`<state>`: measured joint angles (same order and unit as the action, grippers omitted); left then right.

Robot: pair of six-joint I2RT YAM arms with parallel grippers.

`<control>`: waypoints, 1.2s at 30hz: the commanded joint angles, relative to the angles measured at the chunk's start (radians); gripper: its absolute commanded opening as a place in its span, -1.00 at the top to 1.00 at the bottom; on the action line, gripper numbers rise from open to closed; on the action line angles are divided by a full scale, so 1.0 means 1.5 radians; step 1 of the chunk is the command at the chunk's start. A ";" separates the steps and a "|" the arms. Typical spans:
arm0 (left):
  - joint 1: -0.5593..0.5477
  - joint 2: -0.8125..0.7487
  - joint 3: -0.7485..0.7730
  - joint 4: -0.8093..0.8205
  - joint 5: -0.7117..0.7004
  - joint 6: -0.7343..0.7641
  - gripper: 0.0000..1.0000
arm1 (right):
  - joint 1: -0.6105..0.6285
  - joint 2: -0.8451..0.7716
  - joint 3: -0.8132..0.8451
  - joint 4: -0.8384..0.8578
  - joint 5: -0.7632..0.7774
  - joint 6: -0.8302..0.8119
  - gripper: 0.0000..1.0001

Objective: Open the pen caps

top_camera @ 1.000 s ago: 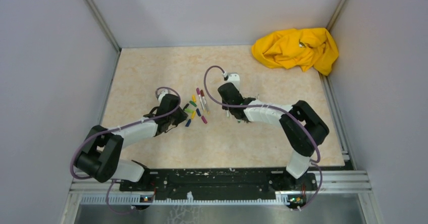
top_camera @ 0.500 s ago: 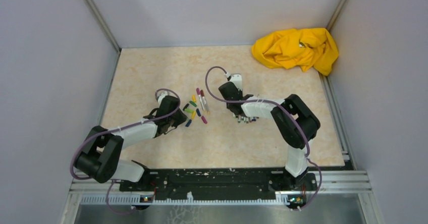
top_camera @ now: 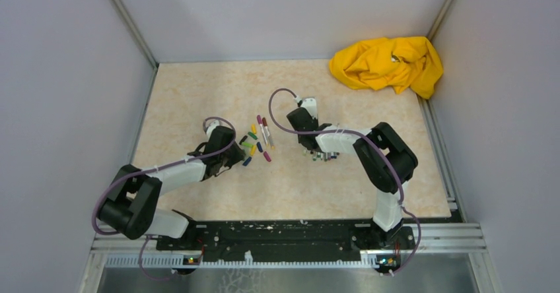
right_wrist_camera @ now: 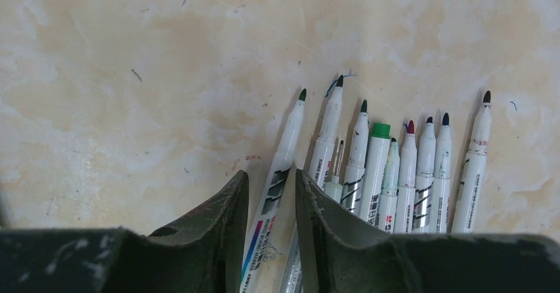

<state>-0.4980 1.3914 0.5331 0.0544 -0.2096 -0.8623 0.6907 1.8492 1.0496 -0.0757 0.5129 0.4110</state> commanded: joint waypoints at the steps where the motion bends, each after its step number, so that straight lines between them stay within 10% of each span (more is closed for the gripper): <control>1: -0.003 -0.014 -0.011 -0.007 -0.005 -0.012 0.33 | -0.007 -0.030 0.028 0.025 0.004 -0.026 0.37; 8: -0.003 -0.072 -0.018 -0.018 -0.022 -0.020 0.23 | -0.002 -0.079 0.032 0.045 -0.017 -0.058 0.31; 19: -0.003 -0.196 -0.044 -0.012 -0.028 -0.015 -0.57 | 0.044 -0.059 0.111 0.020 -0.060 -0.105 0.17; 36: -0.003 -0.255 -0.102 0.085 0.017 -0.010 -0.58 | 0.085 0.109 0.284 -0.092 -0.194 -0.124 0.17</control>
<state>-0.4995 1.0229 0.3897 0.1318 -0.1970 -0.8711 0.8036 1.9919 1.3991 -0.1810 0.2607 0.2348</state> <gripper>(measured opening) 0.791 0.414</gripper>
